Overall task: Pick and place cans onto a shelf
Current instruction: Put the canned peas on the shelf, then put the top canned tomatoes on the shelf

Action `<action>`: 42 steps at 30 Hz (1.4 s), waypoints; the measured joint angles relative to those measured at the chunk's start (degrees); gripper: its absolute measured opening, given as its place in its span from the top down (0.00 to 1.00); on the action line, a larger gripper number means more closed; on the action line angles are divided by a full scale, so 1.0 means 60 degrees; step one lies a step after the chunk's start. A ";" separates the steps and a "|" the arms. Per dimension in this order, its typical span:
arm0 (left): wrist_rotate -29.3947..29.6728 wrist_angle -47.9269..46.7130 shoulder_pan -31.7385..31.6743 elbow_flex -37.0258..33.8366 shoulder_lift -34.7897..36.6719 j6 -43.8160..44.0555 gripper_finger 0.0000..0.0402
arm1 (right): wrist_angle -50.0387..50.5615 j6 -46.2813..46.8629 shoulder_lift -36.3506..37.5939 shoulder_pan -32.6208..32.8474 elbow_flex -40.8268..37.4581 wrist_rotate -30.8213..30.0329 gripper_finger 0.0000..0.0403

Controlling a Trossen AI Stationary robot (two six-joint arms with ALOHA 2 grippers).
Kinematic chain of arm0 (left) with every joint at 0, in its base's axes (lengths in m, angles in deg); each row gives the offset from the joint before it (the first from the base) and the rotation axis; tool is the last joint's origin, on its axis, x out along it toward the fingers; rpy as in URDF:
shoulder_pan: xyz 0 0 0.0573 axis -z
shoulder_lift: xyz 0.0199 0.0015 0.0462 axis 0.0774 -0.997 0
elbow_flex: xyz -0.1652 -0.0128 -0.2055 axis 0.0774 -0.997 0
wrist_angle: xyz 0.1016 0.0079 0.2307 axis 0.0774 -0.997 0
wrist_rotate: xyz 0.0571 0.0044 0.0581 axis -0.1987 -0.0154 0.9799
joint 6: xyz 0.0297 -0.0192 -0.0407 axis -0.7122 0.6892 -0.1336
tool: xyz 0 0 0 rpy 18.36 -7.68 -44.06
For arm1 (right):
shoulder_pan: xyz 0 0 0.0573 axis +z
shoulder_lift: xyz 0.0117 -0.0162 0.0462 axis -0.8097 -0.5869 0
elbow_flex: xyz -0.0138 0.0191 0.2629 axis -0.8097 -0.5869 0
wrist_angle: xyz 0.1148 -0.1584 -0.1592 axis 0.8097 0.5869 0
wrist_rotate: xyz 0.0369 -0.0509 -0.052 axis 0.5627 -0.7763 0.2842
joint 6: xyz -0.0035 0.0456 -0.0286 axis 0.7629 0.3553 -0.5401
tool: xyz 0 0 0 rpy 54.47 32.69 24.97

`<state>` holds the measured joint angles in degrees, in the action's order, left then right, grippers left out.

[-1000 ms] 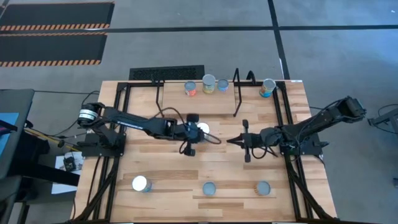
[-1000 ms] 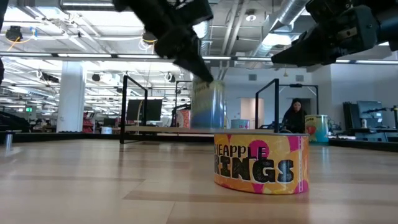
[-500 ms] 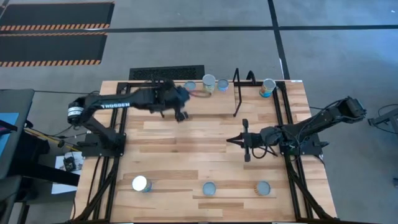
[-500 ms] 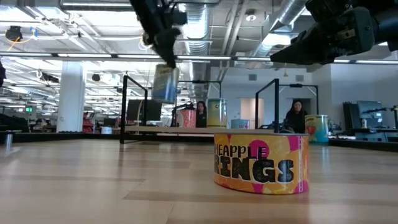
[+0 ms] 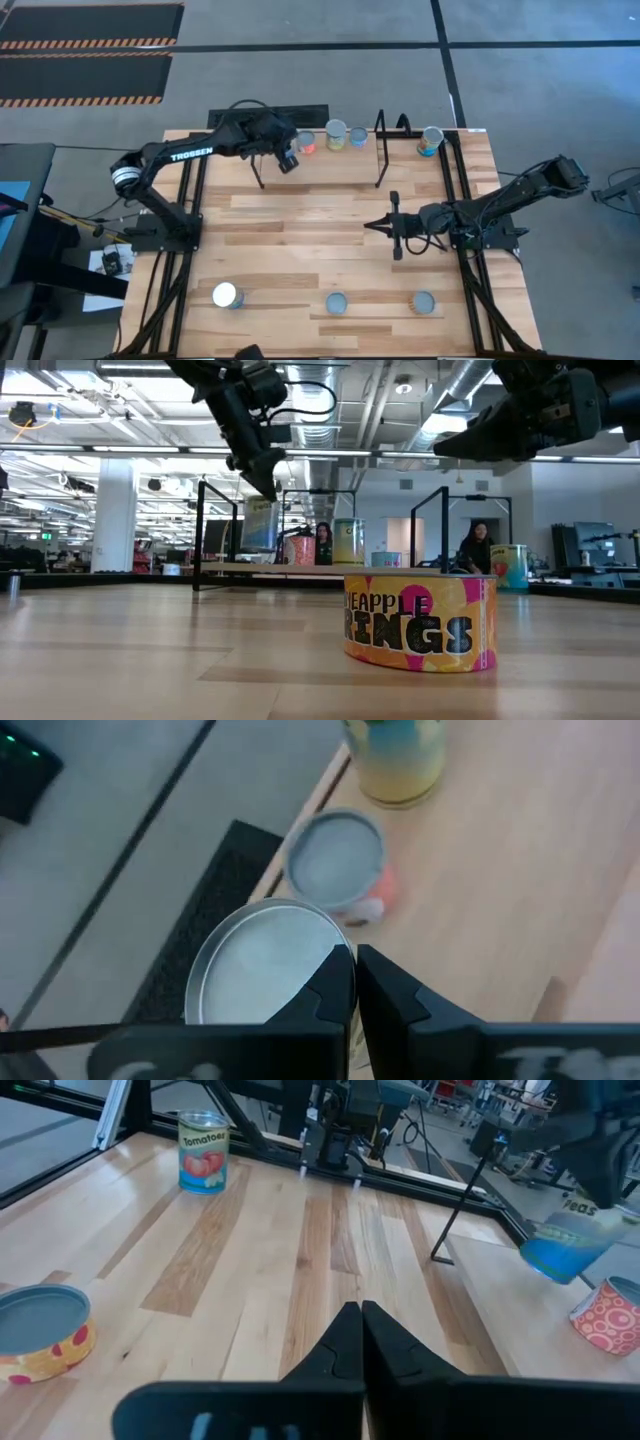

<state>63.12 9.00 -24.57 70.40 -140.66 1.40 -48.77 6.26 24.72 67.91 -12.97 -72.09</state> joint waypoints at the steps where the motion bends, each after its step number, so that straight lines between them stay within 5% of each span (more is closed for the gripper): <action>1: 0.0019 0.0187 -0.0043 0.0005 -0.0058 -0.0076 1.00 | -0.0015 0.0000 0.0000 0.0000 0.0000 -0.0002 0.98; 35: 0.0332 0.0223 -0.0717 0.0022 -0.0668 0.0026 0.90 | -0.0131 -0.0095 -0.0004 0.0007 0.0000 0.0002 0.98; 42: 0.0004 0.0608 -0.0499 0.0022 0.0218 -0.0234 0.93 | -0.0157 0.0013 -0.0004 0.0007 0.0000 -0.0002 0.98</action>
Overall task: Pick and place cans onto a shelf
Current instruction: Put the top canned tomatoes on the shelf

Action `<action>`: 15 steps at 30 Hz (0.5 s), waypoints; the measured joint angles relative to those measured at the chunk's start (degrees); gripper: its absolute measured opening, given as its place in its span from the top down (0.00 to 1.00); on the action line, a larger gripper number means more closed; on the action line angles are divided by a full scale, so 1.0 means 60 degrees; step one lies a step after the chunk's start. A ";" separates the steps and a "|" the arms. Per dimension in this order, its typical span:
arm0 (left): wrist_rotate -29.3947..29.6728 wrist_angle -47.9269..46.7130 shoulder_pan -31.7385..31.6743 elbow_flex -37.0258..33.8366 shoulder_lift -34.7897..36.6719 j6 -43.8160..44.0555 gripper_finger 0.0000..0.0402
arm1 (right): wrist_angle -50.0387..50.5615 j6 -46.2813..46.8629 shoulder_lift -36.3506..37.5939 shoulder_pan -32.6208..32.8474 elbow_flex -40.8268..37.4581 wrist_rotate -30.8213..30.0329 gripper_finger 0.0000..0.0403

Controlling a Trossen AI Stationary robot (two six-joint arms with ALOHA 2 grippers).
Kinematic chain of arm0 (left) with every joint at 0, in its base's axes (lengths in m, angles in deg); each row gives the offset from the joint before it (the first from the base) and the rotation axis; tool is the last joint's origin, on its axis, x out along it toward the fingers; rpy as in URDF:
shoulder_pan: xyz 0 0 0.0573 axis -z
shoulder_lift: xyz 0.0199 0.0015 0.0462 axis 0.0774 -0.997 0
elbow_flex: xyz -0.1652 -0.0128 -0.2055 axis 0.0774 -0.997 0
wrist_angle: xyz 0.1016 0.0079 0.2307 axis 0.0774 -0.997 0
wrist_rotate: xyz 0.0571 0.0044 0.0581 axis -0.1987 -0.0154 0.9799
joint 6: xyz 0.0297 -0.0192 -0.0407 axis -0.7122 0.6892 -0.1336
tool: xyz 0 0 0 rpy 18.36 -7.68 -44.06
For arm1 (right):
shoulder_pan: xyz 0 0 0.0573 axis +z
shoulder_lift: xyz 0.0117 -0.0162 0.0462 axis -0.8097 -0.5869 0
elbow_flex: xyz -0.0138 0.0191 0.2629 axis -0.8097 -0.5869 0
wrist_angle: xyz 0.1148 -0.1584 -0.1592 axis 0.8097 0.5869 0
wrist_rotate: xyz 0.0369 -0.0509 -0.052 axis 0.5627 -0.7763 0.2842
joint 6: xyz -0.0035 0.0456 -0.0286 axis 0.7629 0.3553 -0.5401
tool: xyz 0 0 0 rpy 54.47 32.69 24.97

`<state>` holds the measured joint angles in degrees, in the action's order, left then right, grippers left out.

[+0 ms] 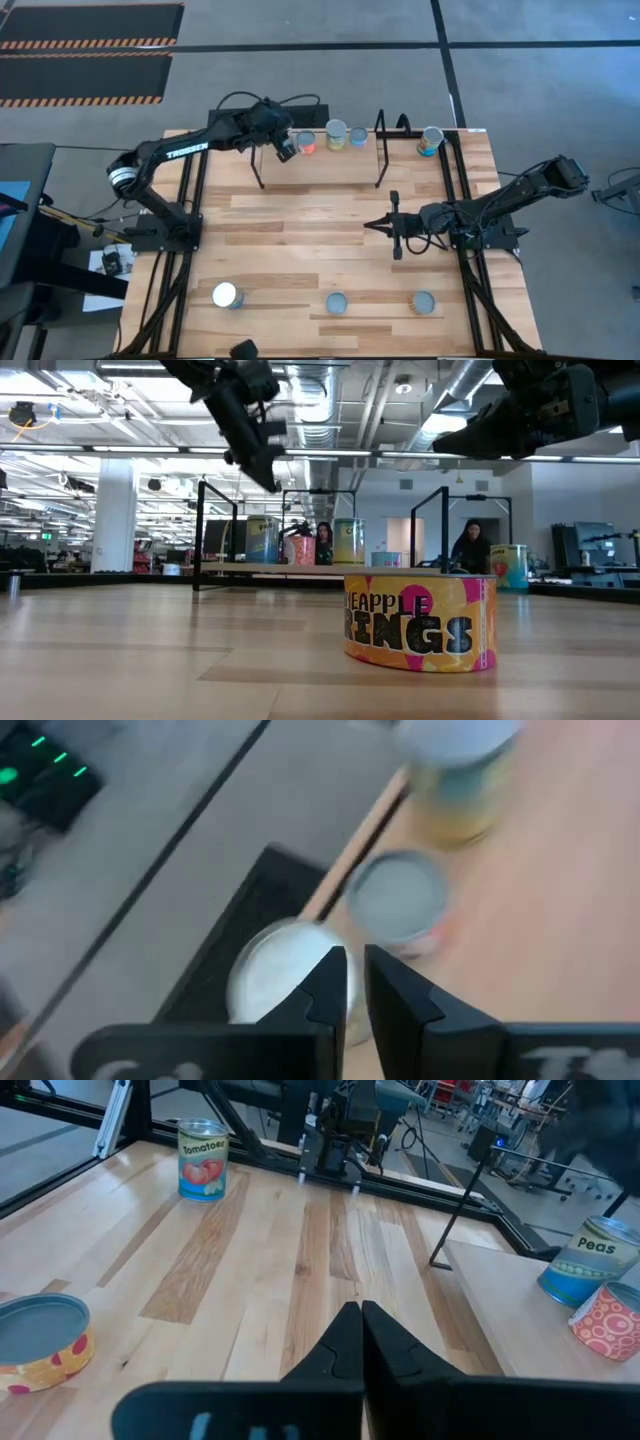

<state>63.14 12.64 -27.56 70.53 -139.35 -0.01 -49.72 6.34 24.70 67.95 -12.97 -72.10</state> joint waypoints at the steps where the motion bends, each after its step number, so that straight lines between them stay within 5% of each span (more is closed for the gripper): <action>1: -0.0255 0.0000 0.0119 0.0000 0.0165 0.0062 0.95 | -0.0007 0.0021 0.0002 0.0000 0.0000 0.0000 0.98; 7: -0.1322 0.1961 0.1491 -0.1557 0.1419 -0.0239 0.99 | -0.0020 0.0232 0.0000 0.0000 0.0000 -0.0006 0.98; 15: -0.2963 0.7184 0.3505 -0.5069 0.2619 0.0362 1.00 | -0.0190 0.0908 0.0000 -0.0007 0.0007 -0.0033 0.97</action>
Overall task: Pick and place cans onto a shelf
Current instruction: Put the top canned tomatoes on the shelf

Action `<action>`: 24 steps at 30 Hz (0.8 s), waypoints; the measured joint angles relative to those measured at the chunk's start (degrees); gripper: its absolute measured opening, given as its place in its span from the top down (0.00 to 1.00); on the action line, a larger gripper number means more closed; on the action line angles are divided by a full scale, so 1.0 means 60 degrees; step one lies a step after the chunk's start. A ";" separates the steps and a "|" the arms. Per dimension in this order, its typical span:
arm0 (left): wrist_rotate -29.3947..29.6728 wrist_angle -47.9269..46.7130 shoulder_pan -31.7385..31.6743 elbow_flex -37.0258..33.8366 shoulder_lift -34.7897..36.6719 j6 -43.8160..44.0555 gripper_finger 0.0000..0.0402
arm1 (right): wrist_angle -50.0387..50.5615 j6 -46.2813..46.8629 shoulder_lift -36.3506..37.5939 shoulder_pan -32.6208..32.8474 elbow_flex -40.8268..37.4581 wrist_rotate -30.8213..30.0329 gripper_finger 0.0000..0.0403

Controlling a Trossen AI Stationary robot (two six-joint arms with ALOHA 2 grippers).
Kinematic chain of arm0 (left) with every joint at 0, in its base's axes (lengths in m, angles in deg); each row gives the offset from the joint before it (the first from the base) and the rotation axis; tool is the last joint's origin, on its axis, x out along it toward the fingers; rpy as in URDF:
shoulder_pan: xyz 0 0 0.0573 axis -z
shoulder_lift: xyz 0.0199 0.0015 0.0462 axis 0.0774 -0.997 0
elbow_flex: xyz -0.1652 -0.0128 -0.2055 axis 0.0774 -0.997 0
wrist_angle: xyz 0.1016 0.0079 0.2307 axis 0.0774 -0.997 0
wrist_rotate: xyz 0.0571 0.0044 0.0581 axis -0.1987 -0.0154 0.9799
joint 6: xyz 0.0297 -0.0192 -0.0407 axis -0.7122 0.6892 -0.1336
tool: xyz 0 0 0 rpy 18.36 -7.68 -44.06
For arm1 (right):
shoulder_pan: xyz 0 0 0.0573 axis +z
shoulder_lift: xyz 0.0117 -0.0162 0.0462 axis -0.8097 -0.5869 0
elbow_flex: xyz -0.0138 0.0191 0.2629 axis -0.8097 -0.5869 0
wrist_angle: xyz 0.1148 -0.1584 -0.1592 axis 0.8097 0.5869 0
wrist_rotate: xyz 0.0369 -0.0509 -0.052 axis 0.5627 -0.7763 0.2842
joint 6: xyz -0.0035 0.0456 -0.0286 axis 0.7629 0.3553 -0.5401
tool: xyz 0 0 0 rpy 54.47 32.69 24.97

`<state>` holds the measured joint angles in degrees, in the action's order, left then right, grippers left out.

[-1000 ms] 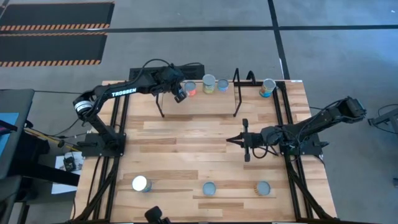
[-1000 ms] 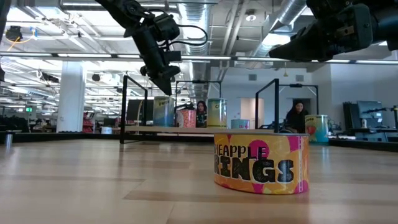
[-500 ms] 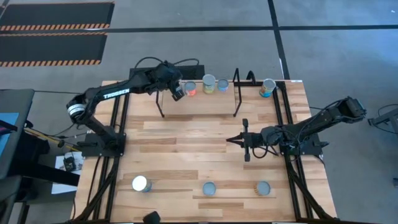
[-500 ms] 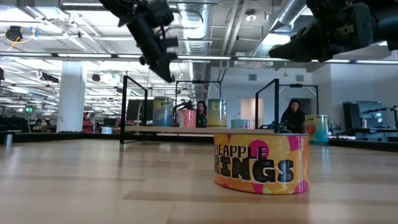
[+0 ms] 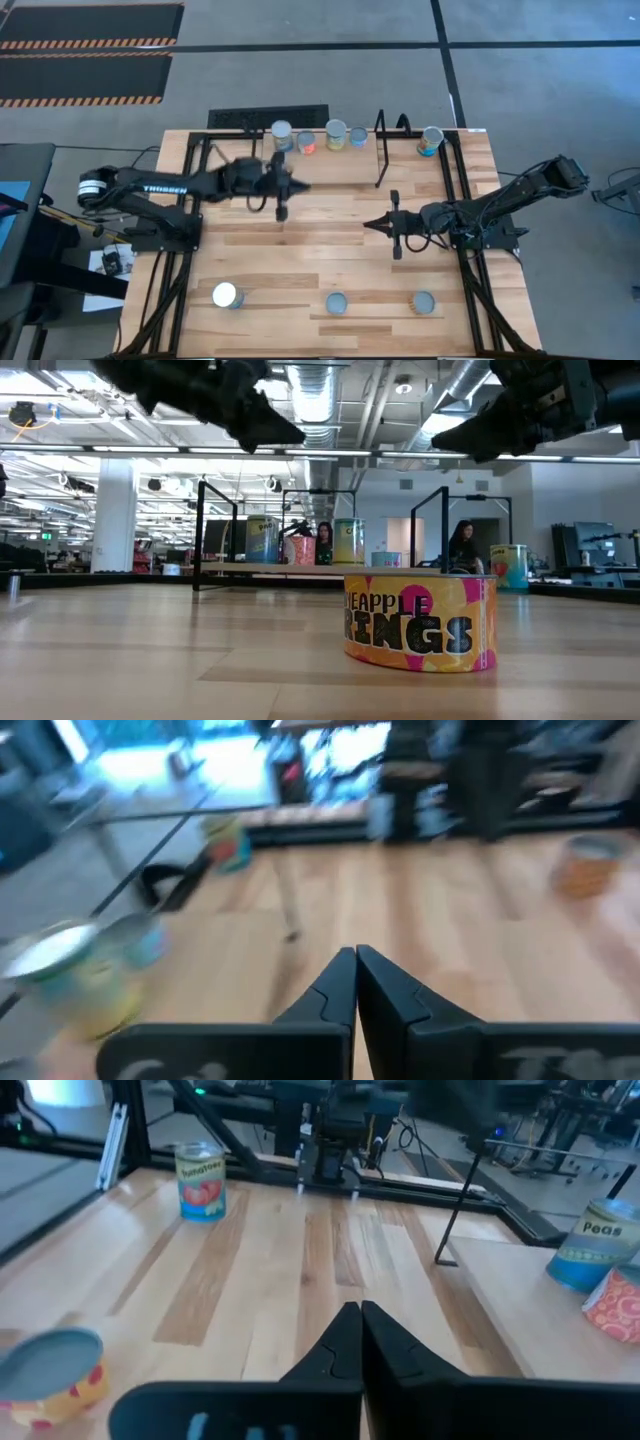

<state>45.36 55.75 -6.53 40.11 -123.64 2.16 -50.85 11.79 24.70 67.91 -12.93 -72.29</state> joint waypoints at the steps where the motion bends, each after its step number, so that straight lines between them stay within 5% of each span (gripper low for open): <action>1: -0.0069 0.0626 0.0188 -0.0387 0.0036 0.0067 1.00 | -0.0026 0.0156 0.0000 0.0000 0.0000 0.0000 0.97; 11: -0.0911 0.5056 0.0922 -0.3312 0.0044 0.1040 1.00 | -0.0784 0.0036 -0.0034 0.0146 0.0000 0.0028 0.97; 24: -0.1277 0.5523 0.1537 -0.3619 0.0044 0.0542 1.00 | -0.3277 -0.0839 -0.1655 0.0780 0.0035 0.0025 0.99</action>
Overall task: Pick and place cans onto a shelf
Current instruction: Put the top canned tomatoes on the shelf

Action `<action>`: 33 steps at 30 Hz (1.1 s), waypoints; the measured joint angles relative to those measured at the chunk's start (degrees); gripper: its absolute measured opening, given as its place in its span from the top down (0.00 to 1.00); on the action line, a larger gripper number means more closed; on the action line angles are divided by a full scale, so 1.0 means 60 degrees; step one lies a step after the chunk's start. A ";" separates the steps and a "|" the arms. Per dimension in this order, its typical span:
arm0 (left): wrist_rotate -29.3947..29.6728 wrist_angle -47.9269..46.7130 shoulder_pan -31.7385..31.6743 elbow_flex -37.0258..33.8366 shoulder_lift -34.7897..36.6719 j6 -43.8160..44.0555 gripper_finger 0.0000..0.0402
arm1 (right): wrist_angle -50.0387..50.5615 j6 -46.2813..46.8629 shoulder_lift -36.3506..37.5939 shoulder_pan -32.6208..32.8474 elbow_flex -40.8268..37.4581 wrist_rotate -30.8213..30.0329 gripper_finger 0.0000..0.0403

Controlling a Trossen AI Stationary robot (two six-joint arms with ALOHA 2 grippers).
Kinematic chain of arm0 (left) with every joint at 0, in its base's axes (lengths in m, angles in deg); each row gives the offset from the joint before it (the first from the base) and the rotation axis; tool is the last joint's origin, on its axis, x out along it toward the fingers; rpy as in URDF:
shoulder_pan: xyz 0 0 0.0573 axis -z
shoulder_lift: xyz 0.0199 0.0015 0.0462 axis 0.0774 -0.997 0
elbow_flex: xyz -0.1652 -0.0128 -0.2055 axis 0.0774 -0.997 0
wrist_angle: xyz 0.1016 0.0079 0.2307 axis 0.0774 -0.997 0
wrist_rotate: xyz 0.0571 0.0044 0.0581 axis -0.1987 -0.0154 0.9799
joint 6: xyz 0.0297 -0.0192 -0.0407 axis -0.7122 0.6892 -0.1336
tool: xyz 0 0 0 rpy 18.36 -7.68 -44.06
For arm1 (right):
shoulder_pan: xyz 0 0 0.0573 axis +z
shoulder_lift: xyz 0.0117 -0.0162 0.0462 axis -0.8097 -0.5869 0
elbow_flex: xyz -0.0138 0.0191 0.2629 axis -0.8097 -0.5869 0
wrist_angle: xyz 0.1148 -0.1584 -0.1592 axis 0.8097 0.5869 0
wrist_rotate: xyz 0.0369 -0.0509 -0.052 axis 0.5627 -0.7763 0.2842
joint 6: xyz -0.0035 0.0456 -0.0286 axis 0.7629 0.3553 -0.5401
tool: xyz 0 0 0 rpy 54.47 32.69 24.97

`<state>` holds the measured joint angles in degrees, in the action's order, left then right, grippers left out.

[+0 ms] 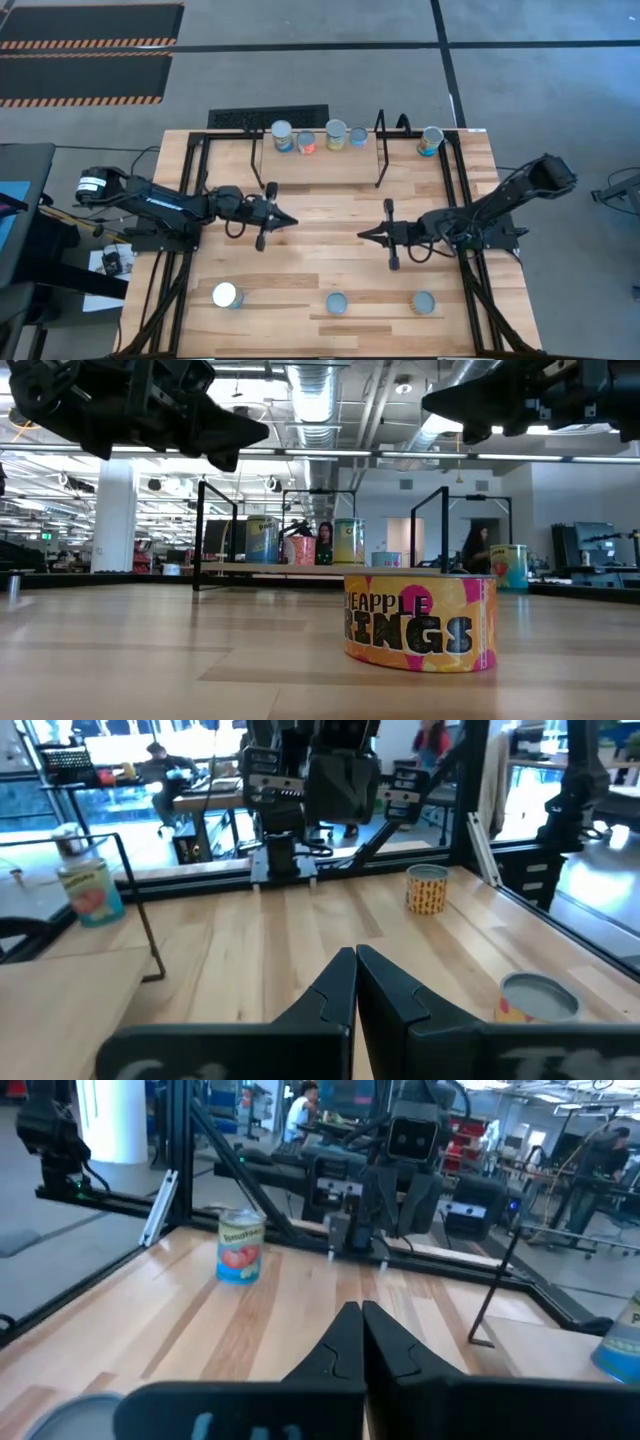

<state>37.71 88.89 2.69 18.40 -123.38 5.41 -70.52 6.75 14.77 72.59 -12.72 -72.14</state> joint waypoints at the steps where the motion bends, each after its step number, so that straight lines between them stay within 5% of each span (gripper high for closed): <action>1: 0.0004 0.0009 0.0049 0.0000 0.0000 -0.0051 1.00 | 0.0018 -0.0009 -0.0103 0.0028 0.0069 0.0000 0.99; 23: 0.0066 -0.0328 0.0761 0.0004 0.0004 -0.0376 1.00 | 0.0288 0.0722 -0.0407 -0.0004 0.0373 0.0222 0.99; 33: 0.0527 -0.0330 0.0829 0.0004 0.0000 -0.0206 1.00 | 0.4249 0.0910 -0.0407 0.0482 0.2257 0.0185 0.99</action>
<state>40.87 86.91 7.66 18.42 -123.38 4.17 -45.03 12.21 12.33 75.48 0.82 -71.03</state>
